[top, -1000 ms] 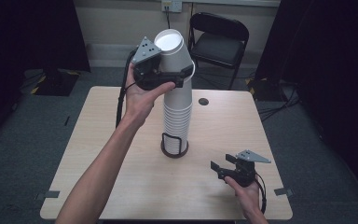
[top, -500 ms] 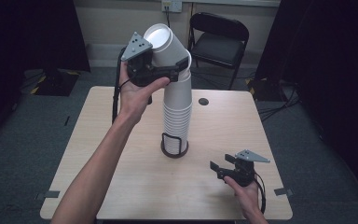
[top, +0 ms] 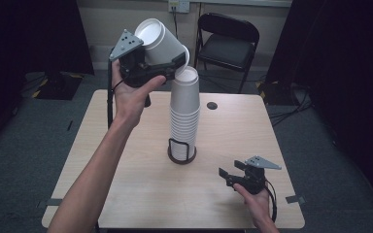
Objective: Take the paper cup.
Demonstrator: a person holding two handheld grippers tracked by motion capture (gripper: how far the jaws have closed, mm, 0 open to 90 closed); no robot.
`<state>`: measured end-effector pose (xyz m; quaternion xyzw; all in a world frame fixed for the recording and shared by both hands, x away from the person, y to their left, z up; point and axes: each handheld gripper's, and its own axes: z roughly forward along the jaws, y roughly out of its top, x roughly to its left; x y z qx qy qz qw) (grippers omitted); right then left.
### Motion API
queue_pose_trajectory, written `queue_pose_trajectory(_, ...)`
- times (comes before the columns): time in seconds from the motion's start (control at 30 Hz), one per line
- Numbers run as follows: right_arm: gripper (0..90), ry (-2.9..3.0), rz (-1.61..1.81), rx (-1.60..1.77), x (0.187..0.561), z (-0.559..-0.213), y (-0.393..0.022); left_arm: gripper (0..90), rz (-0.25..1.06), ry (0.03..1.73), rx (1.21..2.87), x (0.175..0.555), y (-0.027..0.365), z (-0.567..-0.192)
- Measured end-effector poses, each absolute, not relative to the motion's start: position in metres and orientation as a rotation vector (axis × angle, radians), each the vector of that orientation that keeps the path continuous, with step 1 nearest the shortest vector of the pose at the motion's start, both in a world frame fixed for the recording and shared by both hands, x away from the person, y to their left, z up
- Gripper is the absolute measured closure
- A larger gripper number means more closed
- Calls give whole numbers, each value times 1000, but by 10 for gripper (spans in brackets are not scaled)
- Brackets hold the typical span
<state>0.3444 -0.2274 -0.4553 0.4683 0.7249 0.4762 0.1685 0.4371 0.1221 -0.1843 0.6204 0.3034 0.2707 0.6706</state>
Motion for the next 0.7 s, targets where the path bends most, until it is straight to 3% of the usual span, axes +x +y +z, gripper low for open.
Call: queue_pose_trajectory(0.7,233,2118,1342,1271,340,-456,-214,121,558,823,1445,417,164,-221)
